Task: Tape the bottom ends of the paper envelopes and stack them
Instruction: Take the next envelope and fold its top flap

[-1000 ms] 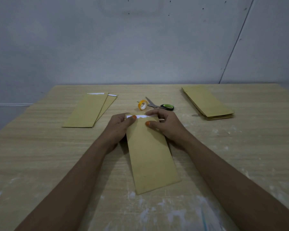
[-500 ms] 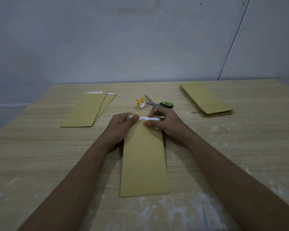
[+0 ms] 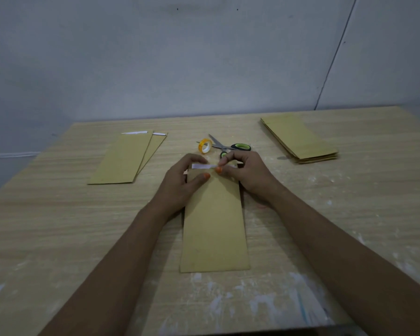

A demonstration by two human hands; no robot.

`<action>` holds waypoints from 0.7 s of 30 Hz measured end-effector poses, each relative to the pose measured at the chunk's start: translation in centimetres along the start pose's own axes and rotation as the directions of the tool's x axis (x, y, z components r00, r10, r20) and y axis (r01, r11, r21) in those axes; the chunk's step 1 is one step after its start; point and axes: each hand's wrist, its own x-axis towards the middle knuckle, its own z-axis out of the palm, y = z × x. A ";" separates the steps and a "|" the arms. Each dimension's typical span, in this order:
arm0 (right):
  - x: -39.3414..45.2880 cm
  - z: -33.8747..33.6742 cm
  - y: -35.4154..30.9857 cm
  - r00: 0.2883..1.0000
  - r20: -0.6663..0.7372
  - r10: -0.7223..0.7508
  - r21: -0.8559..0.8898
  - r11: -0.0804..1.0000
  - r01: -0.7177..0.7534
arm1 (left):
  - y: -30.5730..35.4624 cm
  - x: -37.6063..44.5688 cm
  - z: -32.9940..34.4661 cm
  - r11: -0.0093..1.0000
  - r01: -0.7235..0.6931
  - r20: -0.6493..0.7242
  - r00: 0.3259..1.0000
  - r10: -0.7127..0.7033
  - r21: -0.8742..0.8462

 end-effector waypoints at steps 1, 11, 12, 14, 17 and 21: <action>0.0 0.0 0.1 1.000 0.005 -0.011 0.003 1.000 0.011 | -0.1 0.1 0.0 1.000 -0.003 -0.001 1.000 0.003 0.018; -0.3 0.1 -0.3 0.997 0.079 -0.019 -0.132 0.991 0.029 | -0.6 0.4 -0.2 0.993 0.016 -0.071 0.997 -0.007 0.119; -0.3 0.0 -0.3 0.996 0.089 -0.017 -0.143 0.989 0.030 | -0.8 0.5 -0.2 0.991 0.011 -0.075 0.997 -0.001 0.132; -0.4 0.0 -0.5 0.995 0.094 -0.016 -0.126 0.992 0.028 | -1.1 0.7 -0.3 0.989 0.007 -0.083 0.997 0.005 0.149; -0.5 0.1 -0.4 0.997 0.071 -0.039 -0.110 0.993 0.046 | -1.0 0.9 -0.4 0.995 0.008 -0.059 0.998 -0.002 0.103; 0.1 -0.2 0.3 0.994 0.018 -0.105 -0.200 0.974 0.106 | -0.5 1.1 -0.4 0.999 0.034 0.011 0.999 -0.034 -0.001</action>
